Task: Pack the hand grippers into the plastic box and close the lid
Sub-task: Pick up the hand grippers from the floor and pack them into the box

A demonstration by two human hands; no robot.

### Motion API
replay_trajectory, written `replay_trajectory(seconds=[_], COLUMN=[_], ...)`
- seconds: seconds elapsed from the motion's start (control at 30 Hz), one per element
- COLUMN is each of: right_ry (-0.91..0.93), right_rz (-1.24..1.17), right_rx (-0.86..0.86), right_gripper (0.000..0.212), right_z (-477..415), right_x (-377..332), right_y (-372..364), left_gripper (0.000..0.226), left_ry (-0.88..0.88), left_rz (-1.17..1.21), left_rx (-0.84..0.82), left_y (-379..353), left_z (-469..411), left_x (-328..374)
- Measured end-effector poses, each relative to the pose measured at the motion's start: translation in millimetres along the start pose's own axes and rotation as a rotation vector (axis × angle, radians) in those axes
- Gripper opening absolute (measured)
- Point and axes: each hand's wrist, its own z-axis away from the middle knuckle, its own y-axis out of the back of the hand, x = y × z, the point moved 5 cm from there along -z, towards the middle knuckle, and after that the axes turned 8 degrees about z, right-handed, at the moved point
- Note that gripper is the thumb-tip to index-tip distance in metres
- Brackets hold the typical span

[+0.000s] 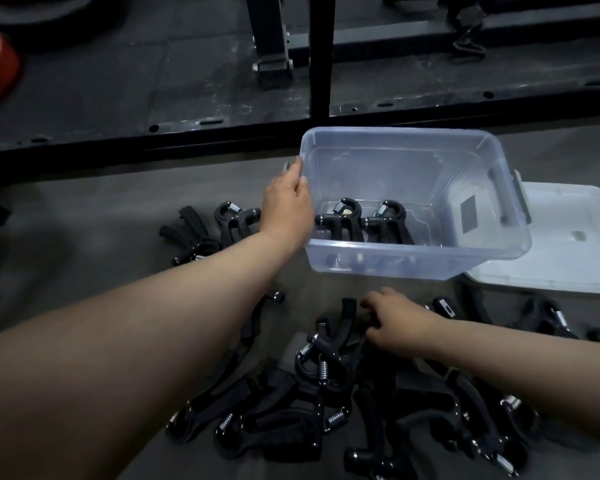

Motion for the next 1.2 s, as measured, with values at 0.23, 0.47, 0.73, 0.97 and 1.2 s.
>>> replay_trajectory(seconds=[0.23, 0.47, 0.73, 0.97, 1.2], right_ry=[0.466, 0.545, 0.171, 0.495, 0.503], right_rz=[0.696, 0.857, -0.478, -1.330, -1.540], right_rx=[0.091, 0.201, -0.408, -0.850, -0.533], right_gripper=[0.085, 0.055, 0.038, 0.060, 0.052], right_z=[-1, 4, 48, 82, 52], right_x=[-12, -34, -35, -25, -23], right_y=[-17, -21, 22, 98, 153], left_gripper=[0.045, 0.045, 0.045, 0.046, 0.047], left_ry=[0.010, 0.011, 0.025, 0.092, 0.055], left_rz=[0.020, 0.023, 0.039, 0.112, 0.093], left_rx=[0.011, 0.012, 0.007, -0.057, -0.066], left_y=[-1, -1, -1, -3, -11], left_z=[-2, -3, -5, -6, -17], left_x=[-4, -5, -7, -9, -31])
